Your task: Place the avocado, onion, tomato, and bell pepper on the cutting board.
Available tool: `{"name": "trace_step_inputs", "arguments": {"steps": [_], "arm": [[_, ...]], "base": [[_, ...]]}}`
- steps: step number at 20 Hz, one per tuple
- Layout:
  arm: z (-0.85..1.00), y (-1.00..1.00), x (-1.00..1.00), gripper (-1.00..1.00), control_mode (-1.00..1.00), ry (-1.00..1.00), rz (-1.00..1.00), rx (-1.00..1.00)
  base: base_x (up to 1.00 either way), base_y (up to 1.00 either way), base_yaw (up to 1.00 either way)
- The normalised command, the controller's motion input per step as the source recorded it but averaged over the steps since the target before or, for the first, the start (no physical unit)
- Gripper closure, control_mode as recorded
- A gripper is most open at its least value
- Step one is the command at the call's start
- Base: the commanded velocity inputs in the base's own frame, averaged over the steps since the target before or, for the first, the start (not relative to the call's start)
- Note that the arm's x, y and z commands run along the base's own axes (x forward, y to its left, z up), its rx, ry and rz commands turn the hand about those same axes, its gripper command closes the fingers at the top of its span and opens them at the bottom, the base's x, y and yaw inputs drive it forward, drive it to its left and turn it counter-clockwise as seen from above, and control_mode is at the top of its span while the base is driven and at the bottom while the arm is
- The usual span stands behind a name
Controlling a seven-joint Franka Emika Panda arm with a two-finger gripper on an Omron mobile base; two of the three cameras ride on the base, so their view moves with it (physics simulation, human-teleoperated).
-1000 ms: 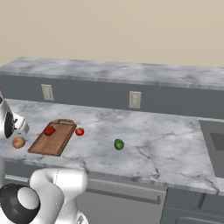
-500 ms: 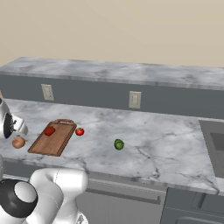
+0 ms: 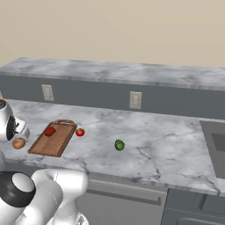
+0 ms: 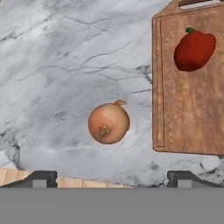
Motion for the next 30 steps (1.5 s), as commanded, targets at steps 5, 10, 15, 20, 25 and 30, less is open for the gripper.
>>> {"name": "trace_step_inputs", "arguments": {"steps": [5,10,15,20,25,30], "arm": [[-0.12,0.13,0.26,-1.0,-1.0,0.04,0.0,0.0],[-0.18,0.08,0.19,-1.0,-1.0,0.03,0.0,0.0],[-0.26,0.06,0.08,-1.0,-1.0,0.04,0.0,0.0],[-0.27,0.09,0.05,-1.0,-1.0,0.04,0.0,0.0],[-0.17,0.05,0.18,-1.0,-1.0,0.03,0.0,-0.01],[-0.2,0.07,0.14,-1.0,-1.0,0.03,0.0,-0.02]], "base": [[0.0,0.0,0.0],[0.0,0.0,0.0],[0.0,0.0,0.0],[0.0,0.0,0.0],[0.0,0.0,0.0],[0.0,0.0,0.0]]}}
